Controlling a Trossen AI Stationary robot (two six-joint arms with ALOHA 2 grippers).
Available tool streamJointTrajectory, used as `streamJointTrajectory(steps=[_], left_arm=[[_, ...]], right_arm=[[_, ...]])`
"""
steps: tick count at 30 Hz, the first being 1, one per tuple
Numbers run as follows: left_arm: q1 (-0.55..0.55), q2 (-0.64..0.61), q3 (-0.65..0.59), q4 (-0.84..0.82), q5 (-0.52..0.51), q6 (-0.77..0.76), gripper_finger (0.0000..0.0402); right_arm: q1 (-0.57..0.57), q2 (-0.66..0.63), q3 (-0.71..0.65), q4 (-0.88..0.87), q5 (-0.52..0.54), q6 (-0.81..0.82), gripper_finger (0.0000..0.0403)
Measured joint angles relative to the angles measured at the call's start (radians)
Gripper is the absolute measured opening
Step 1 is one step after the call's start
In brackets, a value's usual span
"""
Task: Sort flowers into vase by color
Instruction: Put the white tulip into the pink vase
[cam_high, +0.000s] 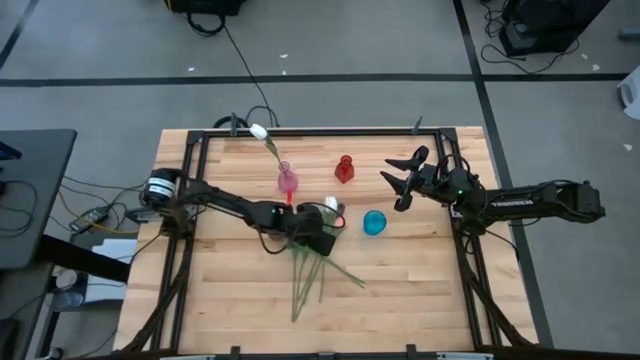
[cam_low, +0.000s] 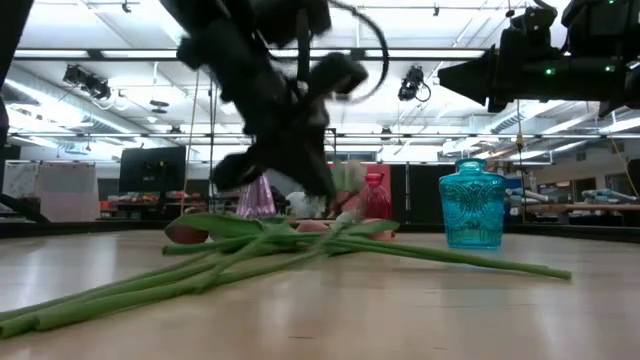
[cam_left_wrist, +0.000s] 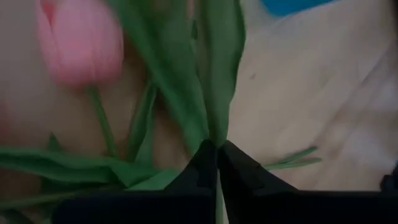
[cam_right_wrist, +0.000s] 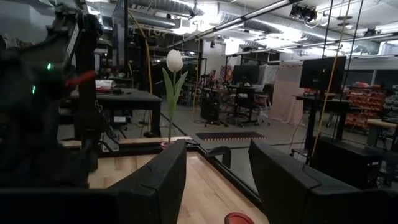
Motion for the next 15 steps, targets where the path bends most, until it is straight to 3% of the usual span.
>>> streamJointTrajectory(steps=[6,12,15], left_arm=[[0.0,-0.172,0.002,-0.113,-0.155,0.16,0.0009],[-0.03,-0.361,0.002,-0.233,-0.515,0.326,0.0008],[-0.061,-0.43,0.003,-0.22,-0.694,0.535,0.0008]], right_arm=[[0.0,0.0,0.0,0.001,0.0,0.0,0.0187],[0.0,0.0,0.0,0.001,0.0,0.0,0.0187],[0.0,0.0,0.0,0.002,0.0,0.0,0.0187]])
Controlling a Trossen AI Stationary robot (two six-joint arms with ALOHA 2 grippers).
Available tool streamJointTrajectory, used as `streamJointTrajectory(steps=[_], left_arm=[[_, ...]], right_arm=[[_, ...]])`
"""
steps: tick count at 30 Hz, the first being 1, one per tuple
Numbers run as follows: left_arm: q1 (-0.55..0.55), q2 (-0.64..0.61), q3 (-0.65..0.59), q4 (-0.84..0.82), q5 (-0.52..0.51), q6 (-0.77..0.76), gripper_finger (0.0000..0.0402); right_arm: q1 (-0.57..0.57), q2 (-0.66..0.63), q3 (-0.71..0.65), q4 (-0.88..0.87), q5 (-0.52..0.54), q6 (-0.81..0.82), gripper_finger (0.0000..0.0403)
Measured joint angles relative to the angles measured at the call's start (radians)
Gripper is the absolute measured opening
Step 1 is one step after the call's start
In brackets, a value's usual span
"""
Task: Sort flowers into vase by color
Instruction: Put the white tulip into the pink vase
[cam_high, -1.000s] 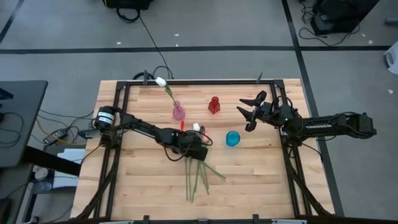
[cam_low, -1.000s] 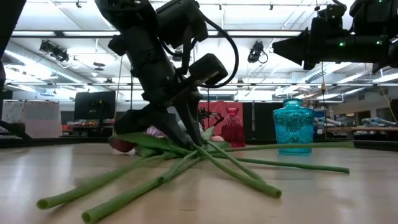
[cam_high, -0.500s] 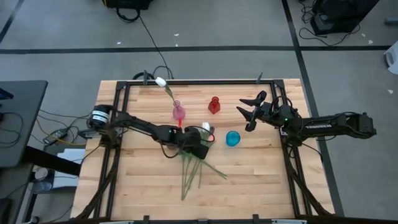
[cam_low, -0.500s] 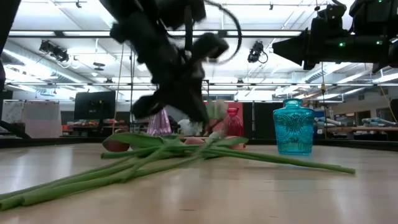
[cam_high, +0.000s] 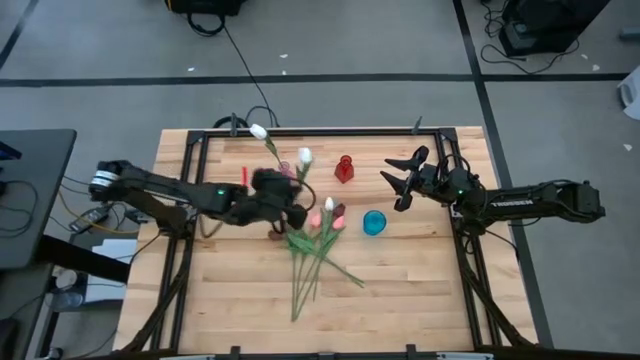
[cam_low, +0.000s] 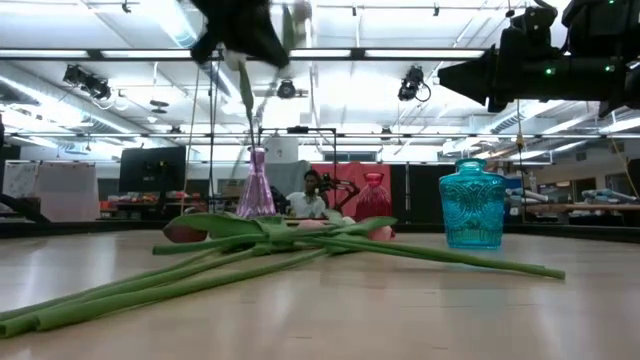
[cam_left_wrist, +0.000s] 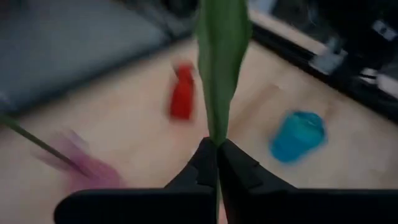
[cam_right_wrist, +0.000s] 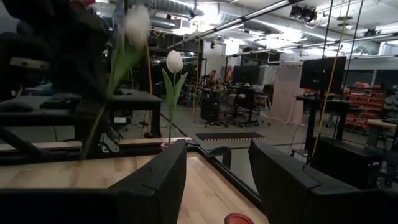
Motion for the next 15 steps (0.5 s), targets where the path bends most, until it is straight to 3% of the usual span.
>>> streamJointTrajectory(steps=[3,6,15], left_arm=[[-0.028,-0.03,0.0,0.042,-0.169,0.227,0.0008],[-0.031,-0.031,0.0,0.119,-0.254,0.404,0.0008],[0.001,-0.018,0.0,0.369,-0.278,0.715,0.0008]], right_arm=[[0.0,0.0,0.0,0.002,0.0,-0.001,0.0187],[0.0,0.0,0.0,0.004,0.0,0.0,0.0187],[0.002,0.0,0.0,0.004,0.0,0.002,0.0187]])
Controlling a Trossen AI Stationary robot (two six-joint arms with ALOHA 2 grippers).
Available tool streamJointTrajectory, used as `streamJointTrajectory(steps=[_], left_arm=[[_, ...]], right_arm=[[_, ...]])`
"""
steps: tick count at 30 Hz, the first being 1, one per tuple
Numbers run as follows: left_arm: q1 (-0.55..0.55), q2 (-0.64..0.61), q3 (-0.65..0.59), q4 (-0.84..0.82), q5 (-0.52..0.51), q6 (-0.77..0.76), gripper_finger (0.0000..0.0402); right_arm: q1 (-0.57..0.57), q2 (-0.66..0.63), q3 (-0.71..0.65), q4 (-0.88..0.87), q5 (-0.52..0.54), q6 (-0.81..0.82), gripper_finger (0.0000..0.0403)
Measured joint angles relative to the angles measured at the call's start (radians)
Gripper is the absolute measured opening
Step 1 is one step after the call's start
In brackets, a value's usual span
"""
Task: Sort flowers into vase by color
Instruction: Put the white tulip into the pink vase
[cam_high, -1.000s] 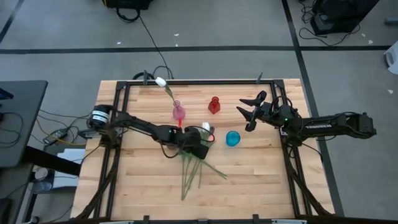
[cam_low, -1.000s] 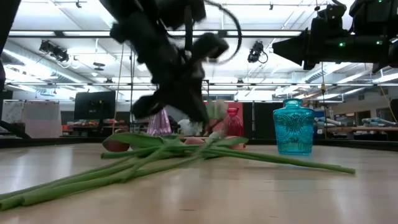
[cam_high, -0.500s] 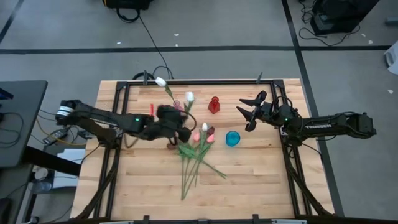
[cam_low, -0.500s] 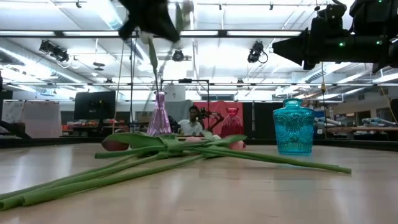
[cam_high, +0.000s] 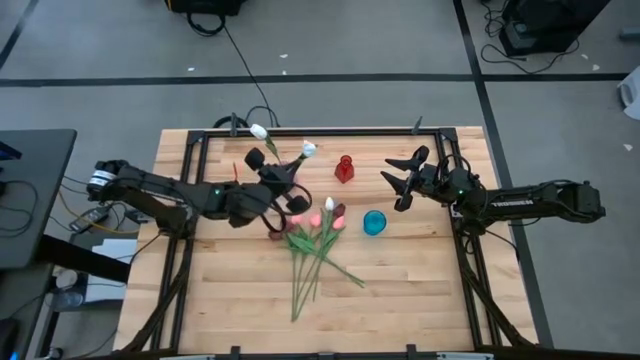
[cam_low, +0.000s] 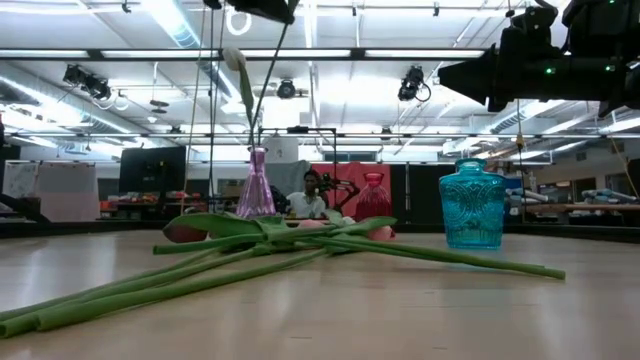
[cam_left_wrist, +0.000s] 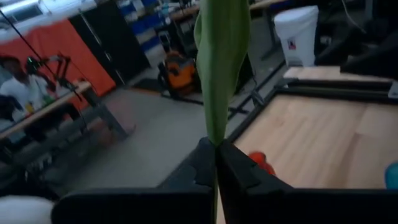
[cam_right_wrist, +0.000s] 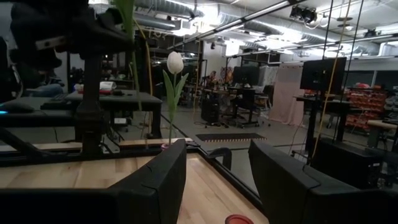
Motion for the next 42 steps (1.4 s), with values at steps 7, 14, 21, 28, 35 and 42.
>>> streamJointTrajectory(steps=[7,14,21,28,35,42], left_arm=[[0.035,-0.007,0.0,0.093,0.033,0.128,0.0008],[0.125,-0.007,0.0,0.094,0.148,0.127,0.0007],[0.16,-0.007,-0.018,0.05,0.169,0.05,0.0007],[0.16,-0.006,-0.091,0.046,0.161,-0.063,0.0007],[0.186,-0.006,-0.161,0.049,0.14,-0.192,0.0008],[0.256,-0.006,-0.237,0.043,0.143,-0.332,0.0011]], right_arm=[[0.0,0.0,0.0,0.0,0.0,0.0,0.0187],[0.001,0.0,0.0,0.0,-0.002,0.004,0.0187],[0.002,0.0,0.0,0.0,-0.003,0.004,0.0187],[0.002,0.0,0.0,0.005,-0.016,0.001,0.0187],[0.002,0.0,0.0,0.008,-0.022,0.004,0.0187],[0.002,0.0,0.0,0.011,-0.027,0.02,0.0187]])
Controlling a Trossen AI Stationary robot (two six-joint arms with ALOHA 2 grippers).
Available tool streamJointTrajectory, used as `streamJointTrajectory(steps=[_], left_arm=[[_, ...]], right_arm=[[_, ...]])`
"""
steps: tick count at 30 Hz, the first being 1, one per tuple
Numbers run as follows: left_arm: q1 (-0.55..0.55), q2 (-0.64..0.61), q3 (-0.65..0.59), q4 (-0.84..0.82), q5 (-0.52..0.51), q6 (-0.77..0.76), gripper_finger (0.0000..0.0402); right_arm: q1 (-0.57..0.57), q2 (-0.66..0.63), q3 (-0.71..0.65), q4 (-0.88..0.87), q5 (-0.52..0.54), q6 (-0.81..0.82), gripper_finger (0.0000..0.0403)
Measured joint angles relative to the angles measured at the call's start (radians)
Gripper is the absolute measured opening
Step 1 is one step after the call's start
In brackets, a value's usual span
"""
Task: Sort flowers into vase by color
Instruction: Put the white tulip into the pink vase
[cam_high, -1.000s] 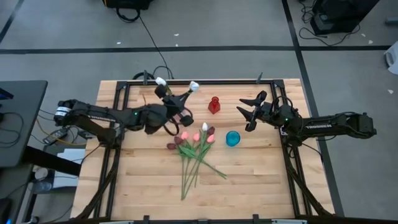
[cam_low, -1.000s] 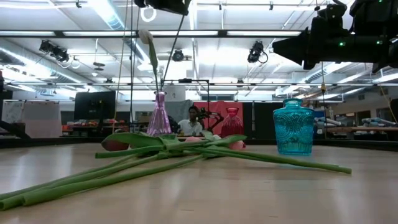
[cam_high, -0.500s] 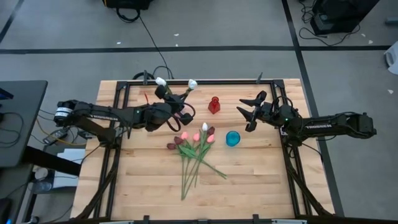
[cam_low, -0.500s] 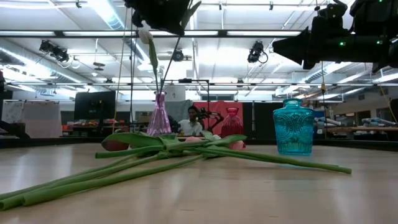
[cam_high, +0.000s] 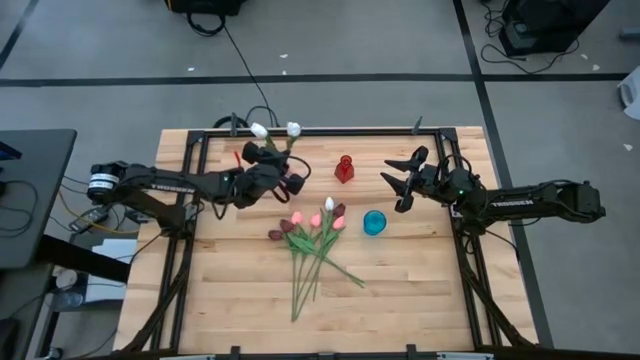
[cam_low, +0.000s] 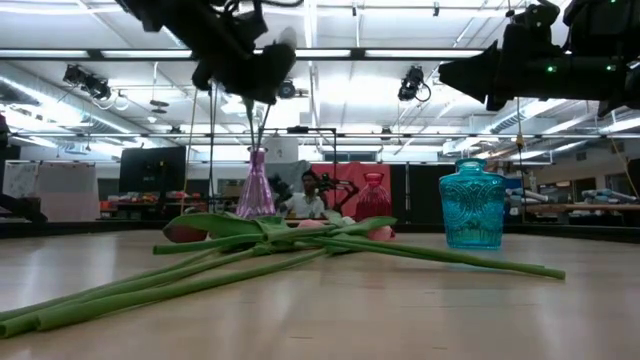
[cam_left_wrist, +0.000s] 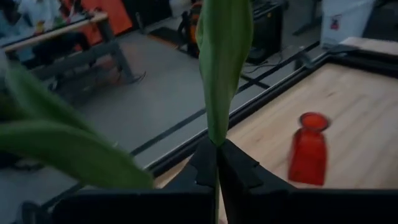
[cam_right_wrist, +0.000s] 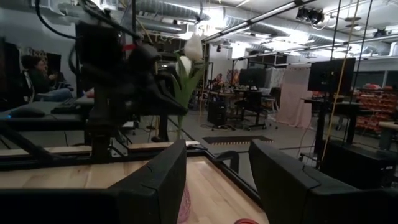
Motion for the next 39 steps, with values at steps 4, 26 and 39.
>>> streamJointTrajectory(steps=[4,26,39], left_arm=[[0.02,0.0,-0.005,-0.058,0.0,-0.074,0.0024],[-0.095,-0.105,-0.005,-0.24,0.264,-0.05,0.0172],[-0.243,0.215,0.043,-0.097,0.641,-0.442,0.0172]], right_arm=[[0.0,0.0,0.0,0.0,-0.001,0.002,0.0187],[0.0,0.0,0.0,-0.001,0.002,-0.004,0.0187],[-0.002,0.0,0.0,-0.011,0.01,-0.005,0.0187]])
